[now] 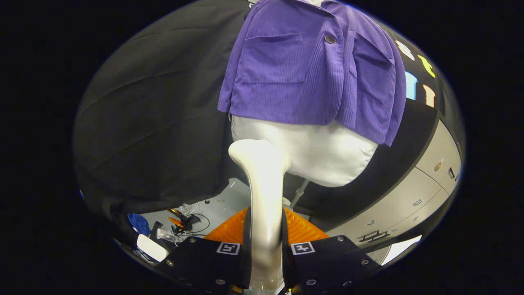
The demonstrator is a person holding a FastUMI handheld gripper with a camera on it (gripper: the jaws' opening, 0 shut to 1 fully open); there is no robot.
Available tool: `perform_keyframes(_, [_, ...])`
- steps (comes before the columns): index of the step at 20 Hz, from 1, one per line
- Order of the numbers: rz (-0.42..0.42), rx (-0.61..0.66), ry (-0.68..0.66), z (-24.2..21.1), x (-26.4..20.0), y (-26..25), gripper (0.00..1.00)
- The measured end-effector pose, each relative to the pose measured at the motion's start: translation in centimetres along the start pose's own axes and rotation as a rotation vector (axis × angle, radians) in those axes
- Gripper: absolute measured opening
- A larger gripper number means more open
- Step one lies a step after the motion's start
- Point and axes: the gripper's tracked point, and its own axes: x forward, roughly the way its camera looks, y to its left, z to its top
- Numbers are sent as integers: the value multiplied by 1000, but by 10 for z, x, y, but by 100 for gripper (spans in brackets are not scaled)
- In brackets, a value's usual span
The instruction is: Iron the clothes twice with a garment steamer, once on the left side and once on the right side.
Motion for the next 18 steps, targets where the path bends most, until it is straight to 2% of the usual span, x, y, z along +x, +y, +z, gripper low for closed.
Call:
perform_keyframes(4, [66,63,-51,-10,-26,-2,30])
perform_keyframes(9, [41,133,-167,0,-82,-36,30])
perform_keyframes(11, [71,182,-253,17,-111,-46,31])
perform_keyframes(15, [14,189,-360,40,-167,-90,30])
perform_keyframes(18, [-58,204,-439,57,-204,-123,30])
